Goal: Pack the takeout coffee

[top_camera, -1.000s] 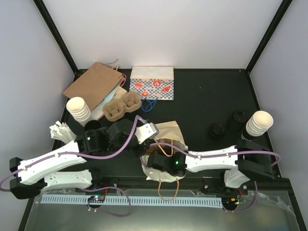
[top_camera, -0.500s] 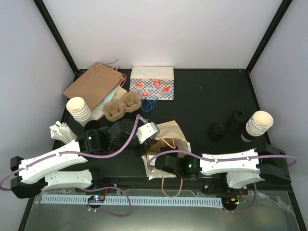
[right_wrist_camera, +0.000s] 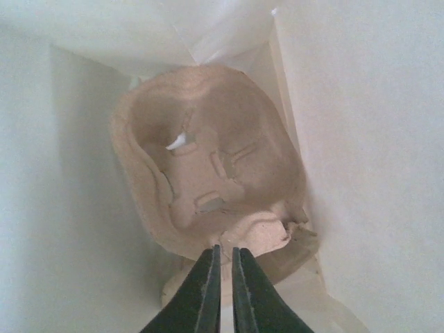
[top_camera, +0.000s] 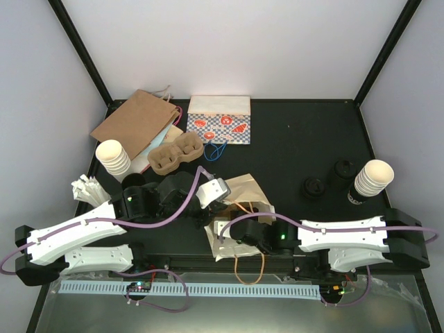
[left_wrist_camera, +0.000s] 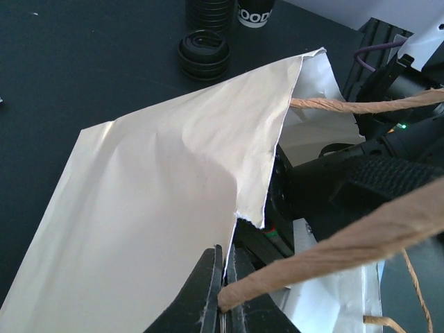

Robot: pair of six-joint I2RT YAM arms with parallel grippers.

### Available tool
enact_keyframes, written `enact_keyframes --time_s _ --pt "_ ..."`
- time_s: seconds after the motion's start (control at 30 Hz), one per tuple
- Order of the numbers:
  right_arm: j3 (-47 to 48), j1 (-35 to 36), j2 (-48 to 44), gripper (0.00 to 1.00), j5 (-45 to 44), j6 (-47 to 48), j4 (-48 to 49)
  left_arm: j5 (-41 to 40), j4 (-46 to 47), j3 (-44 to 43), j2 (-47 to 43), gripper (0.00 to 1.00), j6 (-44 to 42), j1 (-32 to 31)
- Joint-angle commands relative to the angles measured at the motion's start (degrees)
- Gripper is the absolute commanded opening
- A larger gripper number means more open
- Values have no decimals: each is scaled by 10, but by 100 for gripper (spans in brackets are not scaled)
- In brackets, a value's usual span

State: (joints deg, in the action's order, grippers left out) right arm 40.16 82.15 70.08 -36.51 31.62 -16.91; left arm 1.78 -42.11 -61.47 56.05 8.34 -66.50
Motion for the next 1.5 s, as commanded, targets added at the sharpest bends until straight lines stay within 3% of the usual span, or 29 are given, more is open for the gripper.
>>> enact_keyframes --time_s 0.0,0.2,0.43,0.57,0.77,0.9,1.2,1.47 --pt "17 -6 -20 9 65 -59 -16 -8 11 -8 2 2 17 0" --pt "7 -20 -32 16 78 -181 3 -22 34 -8 -6 2 35 0" --pt "36 -41 -43 54 87 -366 -35 -39 63 -10 -3 2 70 0" --pt "48 -64 -39 57 98 -443 -62 -44 77 -3 -2 1 79 0" --pt "70 -94 -9 49 74 -568 -113 -37 119 22 -9 1 99 0" --pt "31 -106 -19 50 90 -574 -43 -13 160 42 -14 1 98 0" --pt "24 -132 12 49 97 -544 1 9 223 71 -10 2 115 0" --pt "4 -137 -23 59 155 -384 -15 8 147 35 -7 1 74 1"
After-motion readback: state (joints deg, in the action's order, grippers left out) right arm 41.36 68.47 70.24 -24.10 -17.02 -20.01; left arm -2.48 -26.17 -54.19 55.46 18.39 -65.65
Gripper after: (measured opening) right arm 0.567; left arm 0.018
